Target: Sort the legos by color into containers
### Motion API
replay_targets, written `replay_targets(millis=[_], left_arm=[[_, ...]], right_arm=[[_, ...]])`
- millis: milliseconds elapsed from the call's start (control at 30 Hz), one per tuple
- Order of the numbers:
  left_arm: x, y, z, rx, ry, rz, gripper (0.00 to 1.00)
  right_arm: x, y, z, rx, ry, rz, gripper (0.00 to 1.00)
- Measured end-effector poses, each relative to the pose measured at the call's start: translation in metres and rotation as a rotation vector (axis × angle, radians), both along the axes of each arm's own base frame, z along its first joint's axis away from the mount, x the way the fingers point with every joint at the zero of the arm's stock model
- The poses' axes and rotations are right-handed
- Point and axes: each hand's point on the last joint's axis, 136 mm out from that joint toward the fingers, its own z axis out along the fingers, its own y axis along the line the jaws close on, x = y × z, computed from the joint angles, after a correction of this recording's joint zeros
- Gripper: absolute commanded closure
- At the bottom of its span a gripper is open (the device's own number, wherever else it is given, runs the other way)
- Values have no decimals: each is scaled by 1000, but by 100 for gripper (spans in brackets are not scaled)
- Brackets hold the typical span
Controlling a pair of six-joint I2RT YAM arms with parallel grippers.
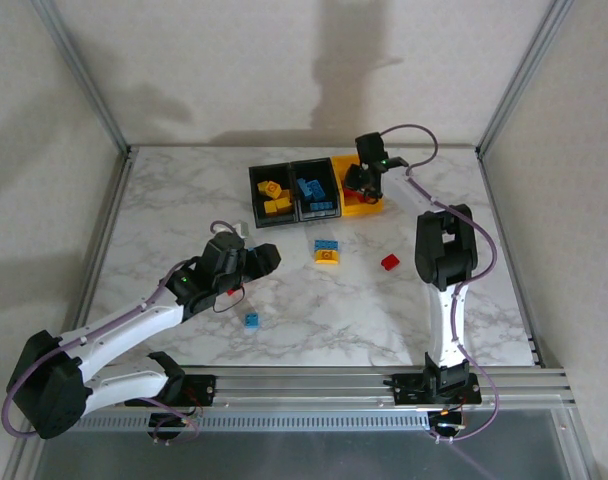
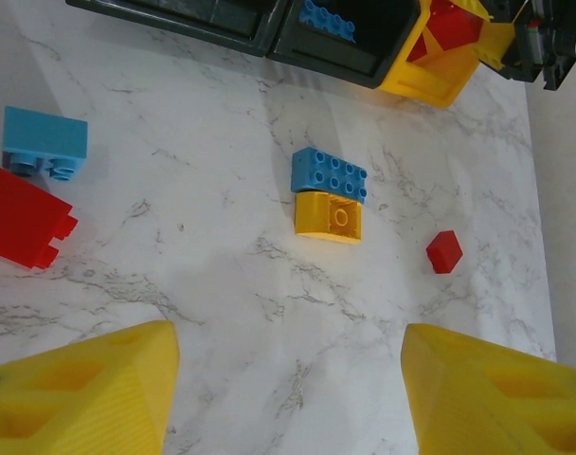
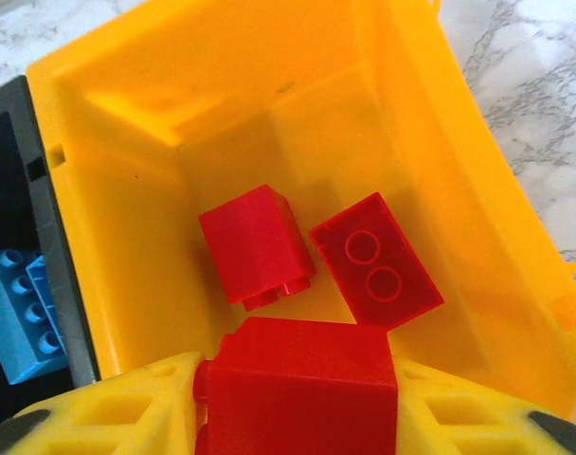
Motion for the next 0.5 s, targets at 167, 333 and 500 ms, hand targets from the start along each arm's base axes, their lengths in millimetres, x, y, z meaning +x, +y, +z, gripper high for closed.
replay_targets(millis=[167, 333, 500], left_arm=[[0, 0, -2, 3, 5, 0, 37], [1, -1, -2, 2, 7, 2, 37], [2, 2, -1, 10, 9, 18, 36]], right_arm=[[-1, 0, -6, -5, 15, 0, 47], [-2, -1, -6, -6, 16, 0, 45], [-6, -1, 3, -1, 3, 2, 45]])
